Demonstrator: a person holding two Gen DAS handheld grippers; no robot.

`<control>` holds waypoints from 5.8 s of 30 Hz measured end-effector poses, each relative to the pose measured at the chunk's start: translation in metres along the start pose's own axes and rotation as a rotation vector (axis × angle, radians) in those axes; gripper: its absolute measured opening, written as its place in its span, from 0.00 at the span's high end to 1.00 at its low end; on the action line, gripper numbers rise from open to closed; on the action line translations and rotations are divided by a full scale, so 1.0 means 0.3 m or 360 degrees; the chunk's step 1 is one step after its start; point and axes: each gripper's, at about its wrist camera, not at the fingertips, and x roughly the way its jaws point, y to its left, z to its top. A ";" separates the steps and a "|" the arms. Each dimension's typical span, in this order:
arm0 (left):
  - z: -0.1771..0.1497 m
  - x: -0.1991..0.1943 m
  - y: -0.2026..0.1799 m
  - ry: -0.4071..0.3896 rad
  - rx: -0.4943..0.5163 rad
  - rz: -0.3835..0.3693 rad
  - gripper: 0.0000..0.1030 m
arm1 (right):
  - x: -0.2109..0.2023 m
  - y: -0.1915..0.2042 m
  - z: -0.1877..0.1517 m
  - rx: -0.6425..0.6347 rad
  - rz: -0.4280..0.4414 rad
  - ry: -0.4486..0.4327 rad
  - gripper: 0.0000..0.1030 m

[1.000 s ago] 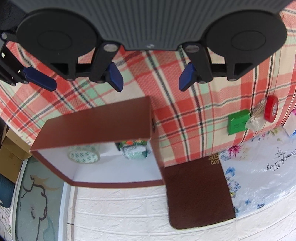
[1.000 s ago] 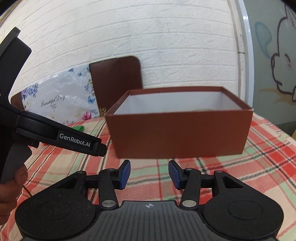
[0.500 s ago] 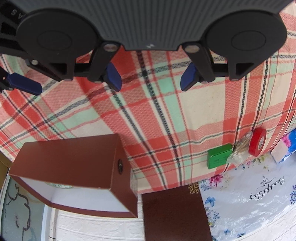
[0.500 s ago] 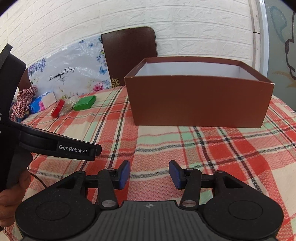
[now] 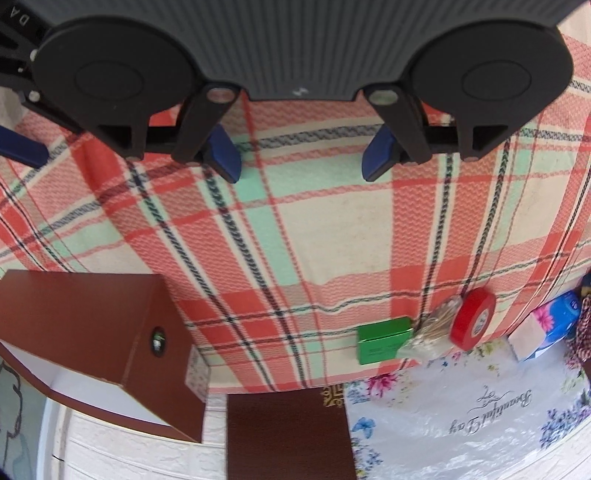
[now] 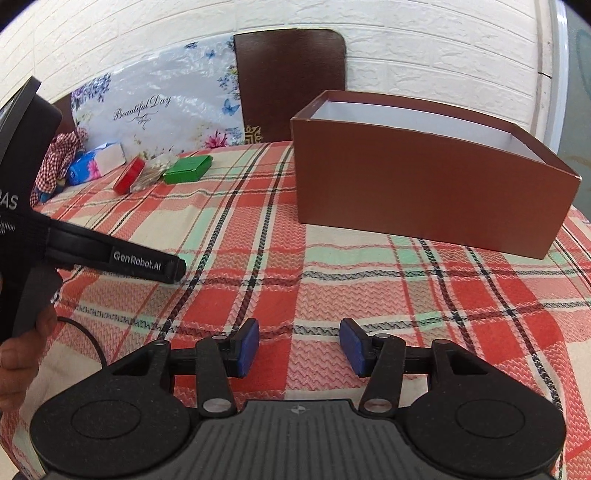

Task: Organize objects
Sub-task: 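Move the left gripper back over the table toward the red tape roll, then grasp the red electrical tape roll with the left gripper, then carry the red tape roll with the left gripper and release it into the box, then move the left gripper back over the table toward the small green box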

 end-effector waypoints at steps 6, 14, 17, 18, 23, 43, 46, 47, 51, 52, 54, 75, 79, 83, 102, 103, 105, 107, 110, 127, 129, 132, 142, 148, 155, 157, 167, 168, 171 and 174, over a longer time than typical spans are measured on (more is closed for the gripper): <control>-0.007 0.014 0.087 -0.0019 -0.0076 0.0038 0.26 | 0.021 0.073 0.005 -0.0134 0.0023 0.0012 0.50; -0.010 0.028 0.202 -0.0051 -0.0156 0.0097 0.24 | 0.067 0.161 0.042 -0.0226 0.0085 0.0027 0.51; -0.009 0.033 0.242 -0.0061 -0.0180 0.0121 0.23 | 0.089 0.201 0.056 -0.0264 0.0112 0.0028 0.51; -0.008 0.036 0.256 -0.0065 -0.0187 0.0130 0.23 | 0.095 0.215 0.061 -0.0280 0.0122 0.0027 0.51; -0.003 0.050 0.322 -0.0085 -0.0201 0.0178 0.20 | 0.123 0.280 0.085 -0.0346 0.0177 0.0027 0.51; -0.052 0.100 0.835 -0.0337 -0.0718 0.0519 0.11 | 0.305 0.579 0.347 -0.0676 0.0291 -0.0234 0.44; -0.050 0.102 0.824 -0.0350 -0.0697 0.0515 0.11 | 0.397 0.685 0.418 -0.0858 0.0259 -0.0347 0.40; -0.055 0.103 0.829 -0.0362 -0.0720 0.0501 0.11 | 0.434 0.722 0.440 -0.0910 0.0247 -0.0358 0.40; -0.067 0.098 0.853 -0.0413 -0.0801 0.0465 0.11 | 0.564 0.845 0.496 -0.1082 0.0230 -0.0369 0.24; -0.066 0.100 0.857 -0.0421 -0.0809 0.0460 0.11 | 0.595 0.875 0.494 -0.1154 0.0198 -0.0377 0.24; -0.065 0.102 0.861 -0.0439 -0.0823 0.0445 0.11 | 0.658 0.921 0.486 -0.1280 0.0133 -0.0367 0.25; -0.049 0.117 0.858 -0.0430 -0.0782 0.0413 0.11 | 0.134 0.159 0.110 -0.0421 0.0034 -0.0036 0.31; -0.011 0.147 0.785 -0.0291 -0.0577 0.0519 0.11 | 0.052 -0.020 0.049 -0.0177 -0.0100 -0.0018 0.32; 0.020 0.086 0.602 -0.0233 -0.0406 0.0391 0.13 | 0.011 -0.065 0.002 -0.0144 -0.0114 -0.0066 0.30; 0.107 0.018 -0.283 0.0211 0.0215 -0.0633 0.51 | 0.029 -0.110 -0.020 -0.0102 0.0040 -0.0143 0.28; 0.104 0.021 -0.291 0.0203 0.0214 -0.0621 0.55 | 0.028 -0.112 -0.017 -0.0103 0.0042 -0.0144 0.31; 0.110 0.018 -0.307 0.0205 0.0236 -0.0633 0.69 | 0.024 -0.114 -0.017 -0.0098 0.0045 -0.0157 0.32; 0.128 -0.009 -0.317 0.0210 0.0217 -0.0627 0.72 | 0.002 -0.109 -0.018 -0.0110 0.0035 -0.0214 0.32; 0.189 -0.104 -0.318 0.0065 0.0222 -0.0683 0.72 | -0.077 -0.102 -0.005 -0.0169 -0.0050 -0.0461 0.32; 0.581 0.038 -0.577 -0.0224 0.0358 -0.0451 0.54 | 0.178 -0.353 0.366 -0.0065 -0.0260 -0.0678 0.27; 0.569 0.041 -0.562 -0.0211 0.0332 -0.0468 0.54 | 0.176 -0.355 0.364 -0.0058 -0.0258 -0.0677 0.29; 0.532 0.022 -0.554 -0.0244 0.0375 -0.0433 0.53 | 0.144 -0.352 0.328 -0.0036 -0.0261 -0.0717 0.28; 0.396 -0.143 -0.504 -0.0270 0.0356 -0.0426 0.43 | -0.029 -0.314 0.194 0.0178 -0.0257 -0.0654 0.28; 0.270 -0.217 -0.481 -0.0254 0.0388 -0.0409 0.38 | -0.100 -0.297 0.124 0.0295 -0.0179 -0.0480 0.28; 0.164 -0.237 -0.402 -0.0195 0.0318 -0.0338 0.35 | -0.159 -0.251 0.032 0.0374 -0.0142 -0.0348 0.28; 0.142 -0.237 -0.376 -0.0183 0.0296 -0.0316 0.35 | -0.156 -0.251 0.032 0.0384 -0.0141 -0.0337 0.28; 0.040 -0.221 -0.297 -0.0122 0.0220 -0.0238 0.25 | -0.167 -0.222 -0.005 0.0410 -0.0146 -0.0253 0.27; 0.034 -0.220 -0.291 -0.0119 0.0214 -0.0233 0.25 | -0.165 -0.218 -0.007 0.0406 -0.0142 -0.0243 0.27; 0.030 -0.217 -0.276 -0.0118 0.0196 -0.0218 0.23 | -0.161 -0.210 -0.005 0.0389 -0.0138 -0.0234 0.27; 0.029 -0.211 -0.268 -0.0115 0.0189 -0.0194 0.23 | -0.153 -0.215 -0.005 0.0399 -0.0154 -0.0211 0.27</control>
